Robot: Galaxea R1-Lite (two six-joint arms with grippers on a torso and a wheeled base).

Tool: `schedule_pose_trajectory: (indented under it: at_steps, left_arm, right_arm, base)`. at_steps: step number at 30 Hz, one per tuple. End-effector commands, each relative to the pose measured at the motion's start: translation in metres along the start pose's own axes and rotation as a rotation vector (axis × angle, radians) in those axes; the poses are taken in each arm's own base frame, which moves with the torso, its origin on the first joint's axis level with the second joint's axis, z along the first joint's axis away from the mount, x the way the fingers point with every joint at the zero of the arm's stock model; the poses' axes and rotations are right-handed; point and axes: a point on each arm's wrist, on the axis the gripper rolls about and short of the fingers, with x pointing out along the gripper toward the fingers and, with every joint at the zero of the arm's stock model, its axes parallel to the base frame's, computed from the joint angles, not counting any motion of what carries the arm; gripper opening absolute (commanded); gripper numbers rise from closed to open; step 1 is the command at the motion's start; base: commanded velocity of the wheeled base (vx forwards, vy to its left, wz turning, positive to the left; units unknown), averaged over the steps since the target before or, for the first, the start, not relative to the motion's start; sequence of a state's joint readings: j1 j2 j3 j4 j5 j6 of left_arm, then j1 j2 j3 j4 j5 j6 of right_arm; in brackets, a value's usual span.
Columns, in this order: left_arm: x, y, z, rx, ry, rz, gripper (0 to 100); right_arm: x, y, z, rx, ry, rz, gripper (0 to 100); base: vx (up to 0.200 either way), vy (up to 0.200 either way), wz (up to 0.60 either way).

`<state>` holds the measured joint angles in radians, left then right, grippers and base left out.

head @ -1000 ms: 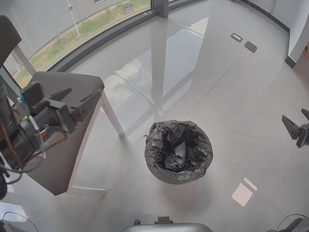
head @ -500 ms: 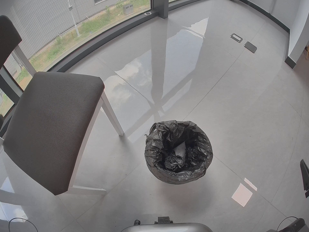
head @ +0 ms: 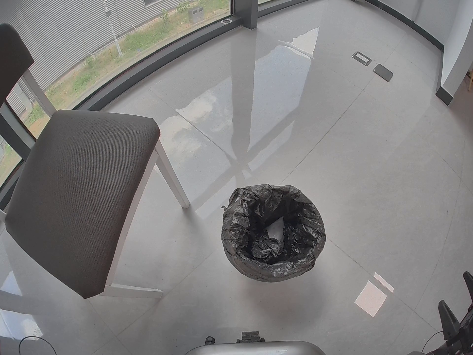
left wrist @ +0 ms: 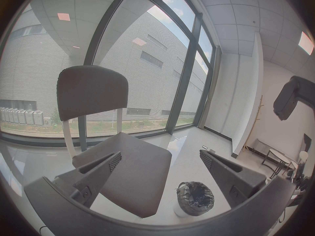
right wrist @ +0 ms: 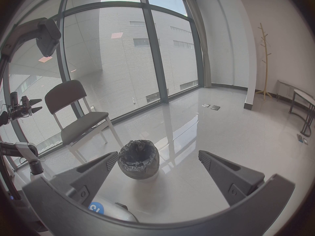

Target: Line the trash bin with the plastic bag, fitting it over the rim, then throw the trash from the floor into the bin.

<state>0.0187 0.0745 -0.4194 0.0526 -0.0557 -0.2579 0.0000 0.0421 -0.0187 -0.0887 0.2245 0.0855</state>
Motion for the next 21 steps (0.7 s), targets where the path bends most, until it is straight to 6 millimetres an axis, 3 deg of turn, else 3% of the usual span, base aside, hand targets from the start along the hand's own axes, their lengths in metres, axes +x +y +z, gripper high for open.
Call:
schedule_pose_trajectory:
  at_steps: [1,2,4,7,12,21]
  left_arm:
    - [0.006,0.009,-0.034,0.052,0.083,0.054,100]
    - [0.009,0.015,-0.053,0.084,0.147,0.07,100]
    - [0.011,0.018,-0.063,0.099,0.172,0.072,100]
    - [0.013,0.027,-0.097,0.119,0.224,0.074,100]
    - [0.008,0.03,-0.103,0.148,0.223,0.092,100]
    - [0.007,0.031,-0.109,0.238,0.288,0.09,100]
  right_arm:
    - [-0.003,-0.001,-0.007,-0.046,-0.019,-0.032,100]
    - [-0.003,-0.002,-0.006,-0.081,-0.02,-0.064,100]
    - [-0.003,-0.002,-0.006,-0.102,-0.021,-0.095,100]
    - [-0.003,-0.004,-0.007,-0.146,-0.012,-0.186,100]
    - [-0.003,-0.005,-0.006,-0.246,-0.009,-0.236,100]
    - [-0.003,-0.005,-0.007,-0.182,-0.01,-0.236,100]
  base:
    - [0.0,0.0,0.0]
    - [0.0,0.0,0.0]
    - [0.0,0.0,0.0]
    - [0.0,0.0,0.0]
    - [0.0,0.0,0.0]
    - [0.0,0.0,0.0]
